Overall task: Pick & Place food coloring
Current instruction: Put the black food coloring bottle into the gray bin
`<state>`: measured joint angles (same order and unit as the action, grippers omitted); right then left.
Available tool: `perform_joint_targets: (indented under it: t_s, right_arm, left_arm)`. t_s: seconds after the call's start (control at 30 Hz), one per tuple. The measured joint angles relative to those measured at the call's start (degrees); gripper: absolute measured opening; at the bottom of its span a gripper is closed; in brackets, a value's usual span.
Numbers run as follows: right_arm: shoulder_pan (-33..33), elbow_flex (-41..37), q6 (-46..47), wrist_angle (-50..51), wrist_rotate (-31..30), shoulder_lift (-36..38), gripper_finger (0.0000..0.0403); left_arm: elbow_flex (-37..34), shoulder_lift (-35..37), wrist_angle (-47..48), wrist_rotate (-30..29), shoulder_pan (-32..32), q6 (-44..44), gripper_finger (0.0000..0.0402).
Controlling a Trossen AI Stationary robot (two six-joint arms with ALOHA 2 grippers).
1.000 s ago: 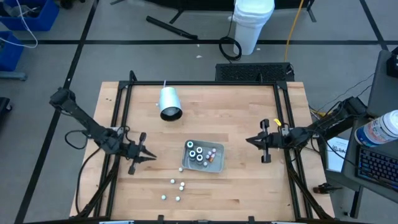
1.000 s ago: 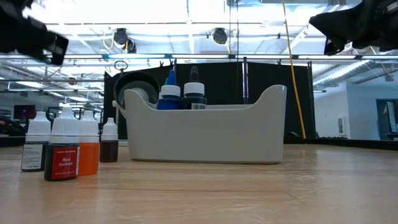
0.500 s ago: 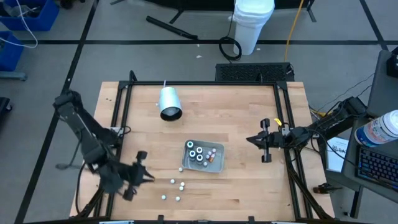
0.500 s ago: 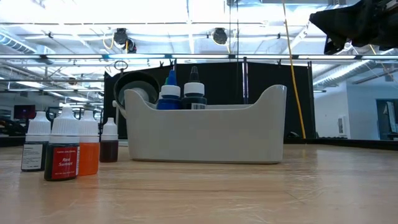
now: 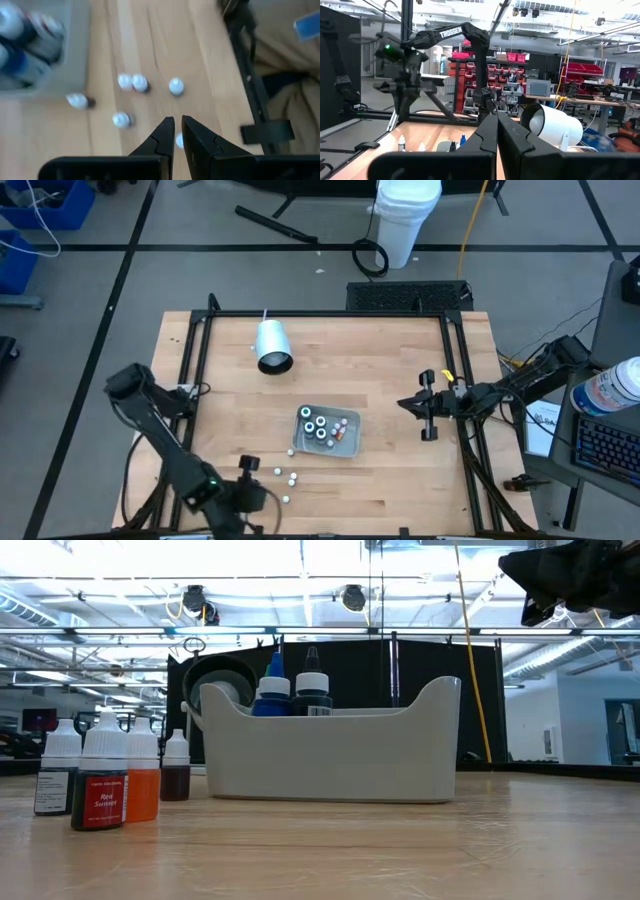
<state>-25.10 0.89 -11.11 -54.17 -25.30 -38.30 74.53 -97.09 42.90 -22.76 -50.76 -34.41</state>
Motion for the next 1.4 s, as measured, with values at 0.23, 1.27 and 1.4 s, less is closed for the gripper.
perform_joint_targets:
  t_s: [0.23,1.27,1.4]
  right_arm:
    - [0.0,0.0,1.4,0.0,0.0,0.0,0.0]
    - [0.0,0.0,3.0,0.9,0.0,0.0,0.0]
    - [0.0,0.0,3.0,0.9,-0.1,0.0,0.0]
  left_arm:
    - [4.8,-5.1,5.9,12.4,4.9,-6.0,0.0109]
    - [3.4,-12.5,2.2,21.7,6.1,4.8,0.0207]
    - [3.4,-12.5,2.3,21.5,6.1,5.4,0.0207]
